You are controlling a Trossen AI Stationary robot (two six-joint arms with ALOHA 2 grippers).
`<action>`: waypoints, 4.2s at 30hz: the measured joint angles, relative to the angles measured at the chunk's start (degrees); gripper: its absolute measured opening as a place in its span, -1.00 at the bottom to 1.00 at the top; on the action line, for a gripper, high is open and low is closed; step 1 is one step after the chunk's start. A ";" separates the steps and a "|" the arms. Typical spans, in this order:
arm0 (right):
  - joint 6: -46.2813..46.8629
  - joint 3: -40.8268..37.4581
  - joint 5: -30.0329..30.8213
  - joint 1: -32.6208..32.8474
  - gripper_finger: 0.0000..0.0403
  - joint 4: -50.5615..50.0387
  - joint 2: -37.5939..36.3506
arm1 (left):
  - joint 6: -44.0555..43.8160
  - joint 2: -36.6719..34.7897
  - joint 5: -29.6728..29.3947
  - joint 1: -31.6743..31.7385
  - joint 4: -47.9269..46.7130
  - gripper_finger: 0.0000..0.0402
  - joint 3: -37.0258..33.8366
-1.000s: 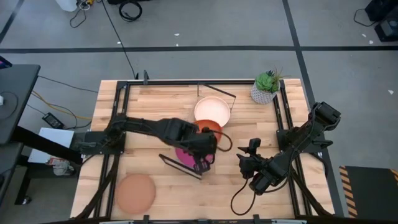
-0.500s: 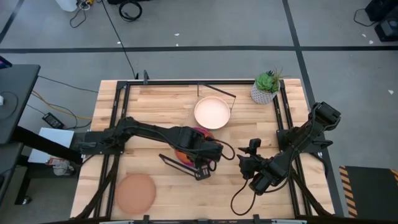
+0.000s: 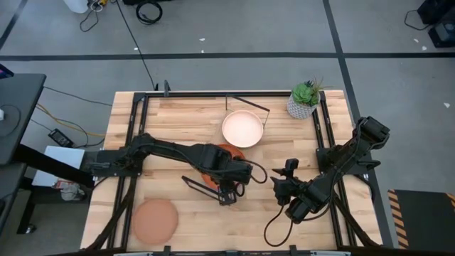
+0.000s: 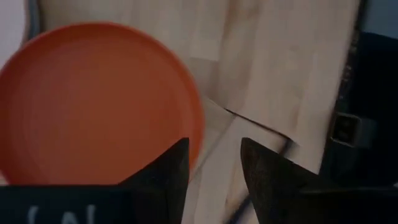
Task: Place and stack plates onto a shelf
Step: Stack the brown plate on top of the light orange plate on the shelf
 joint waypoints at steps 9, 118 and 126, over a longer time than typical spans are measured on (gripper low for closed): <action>-1.81 0.00 2.21 0.00 -0.18 0.44 0.00 | -0.55 -5.10 -7.53 -13.91 0.54 -0.28 0.11; -2.73 0.00 2.35 1.62 -0.18 10.40 0.00 | 55.42 -12.88 1.36 22.65 22.08 -0.92 -30.16; -2.34 0.00 2.44 1.62 -0.18 10.46 0.00 | 66.15 -11.81 2.15 24.17 24.71 -0.92 -30.05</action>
